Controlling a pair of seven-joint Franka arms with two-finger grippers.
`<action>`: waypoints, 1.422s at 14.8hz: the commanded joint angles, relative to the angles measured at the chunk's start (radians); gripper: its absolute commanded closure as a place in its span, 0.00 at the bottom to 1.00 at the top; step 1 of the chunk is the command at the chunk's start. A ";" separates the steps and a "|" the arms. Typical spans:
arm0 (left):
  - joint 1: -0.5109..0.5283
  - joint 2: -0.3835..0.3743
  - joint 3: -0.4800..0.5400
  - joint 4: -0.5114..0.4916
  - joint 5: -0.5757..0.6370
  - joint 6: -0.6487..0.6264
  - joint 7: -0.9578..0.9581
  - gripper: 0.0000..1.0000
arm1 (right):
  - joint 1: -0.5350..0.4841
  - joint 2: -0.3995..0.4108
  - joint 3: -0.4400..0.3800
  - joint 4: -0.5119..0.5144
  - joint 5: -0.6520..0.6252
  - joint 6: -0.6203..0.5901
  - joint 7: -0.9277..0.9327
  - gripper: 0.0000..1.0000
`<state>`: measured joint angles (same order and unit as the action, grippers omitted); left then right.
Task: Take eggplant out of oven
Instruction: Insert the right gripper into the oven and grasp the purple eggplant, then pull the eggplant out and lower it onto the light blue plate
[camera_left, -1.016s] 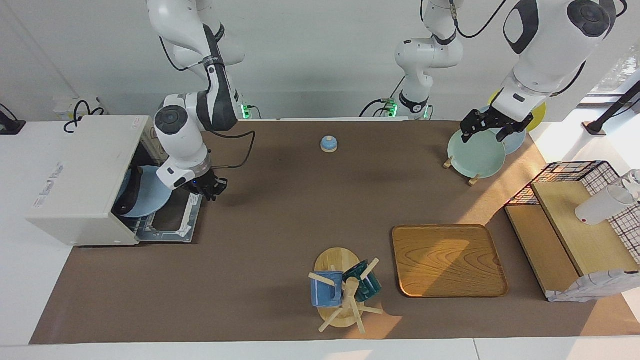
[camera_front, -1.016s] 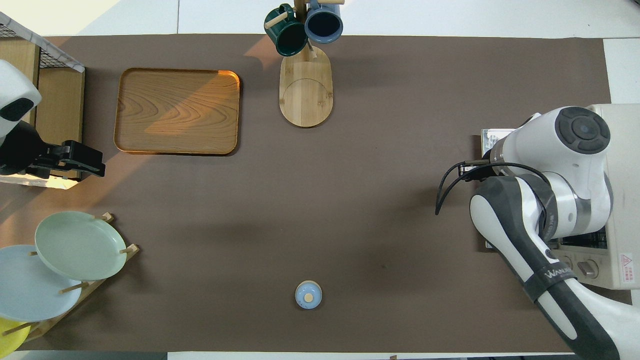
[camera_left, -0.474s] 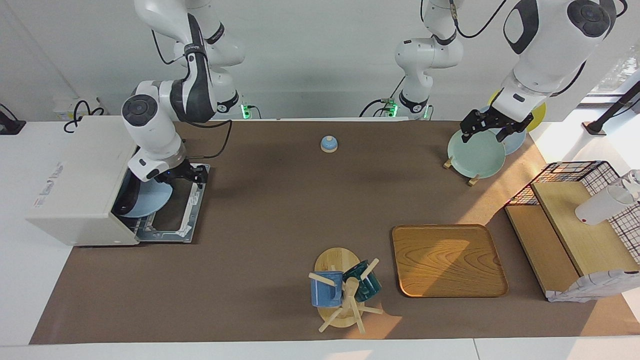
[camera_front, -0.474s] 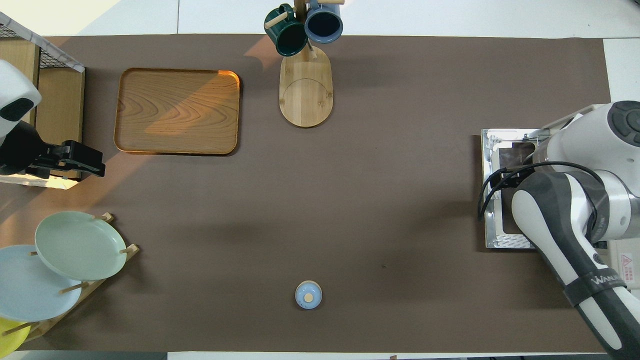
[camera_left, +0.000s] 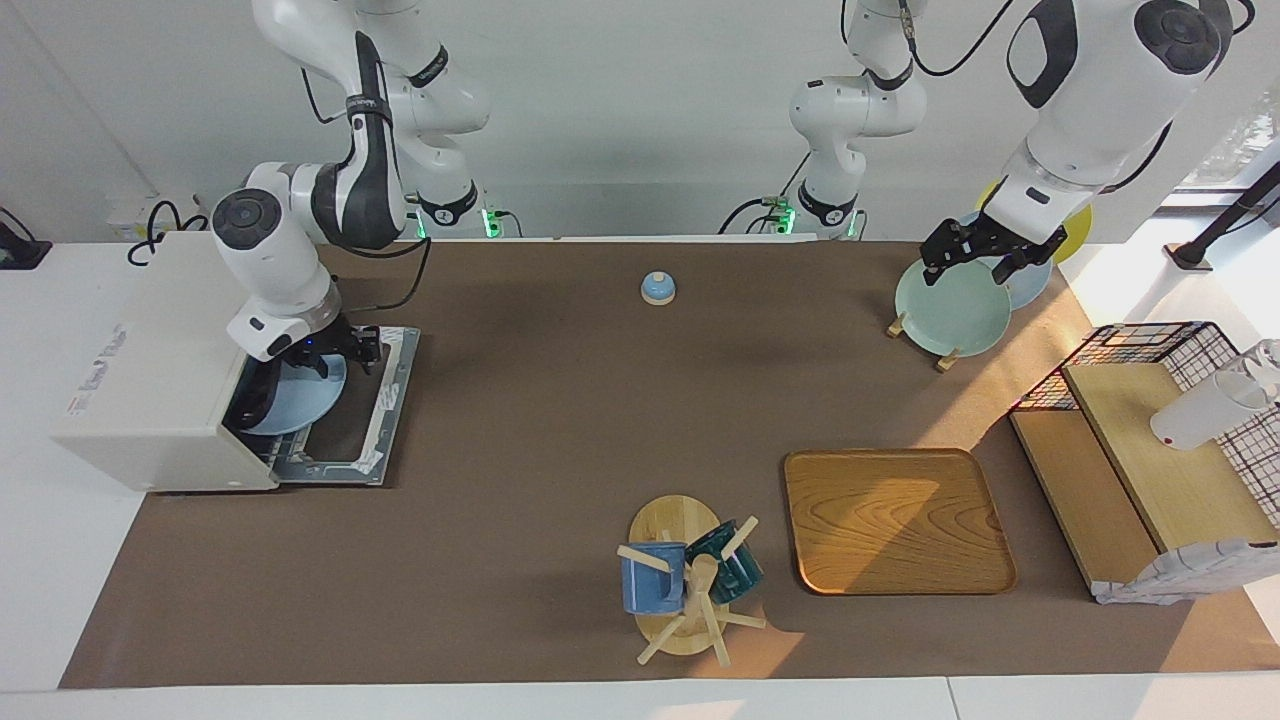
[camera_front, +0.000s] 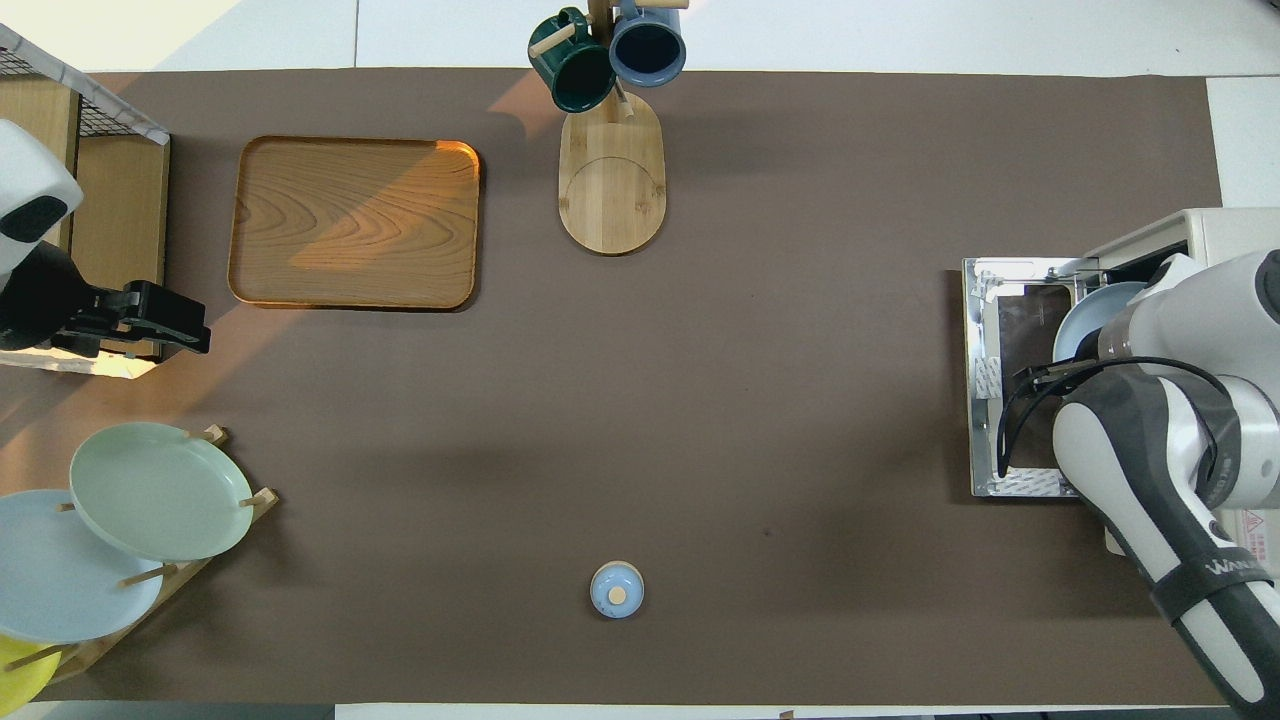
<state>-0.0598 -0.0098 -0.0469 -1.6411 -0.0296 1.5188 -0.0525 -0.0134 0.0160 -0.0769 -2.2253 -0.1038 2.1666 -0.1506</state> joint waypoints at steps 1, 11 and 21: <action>0.009 -0.004 -0.004 0.000 -0.006 -0.003 -0.009 0.00 | -0.007 -0.048 0.006 -0.059 -0.046 0.041 -0.046 1.00; 0.009 -0.004 -0.004 0.000 -0.006 -0.003 -0.007 0.00 | 0.365 0.010 0.017 0.131 -0.131 -0.128 0.185 1.00; 0.009 -0.004 -0.004 0.000 -0.006 -0.002 -0.009 0.00 | 0.750 0.521 0.034 0.745 0.054 -0.193 0.770 1.00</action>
<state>-0.0598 -0.0098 -0.0469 -1.6411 -0.0296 1.5188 -0.0525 0.7206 0.4093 -0.0490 -1.6141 -0.0969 1.9492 0.5643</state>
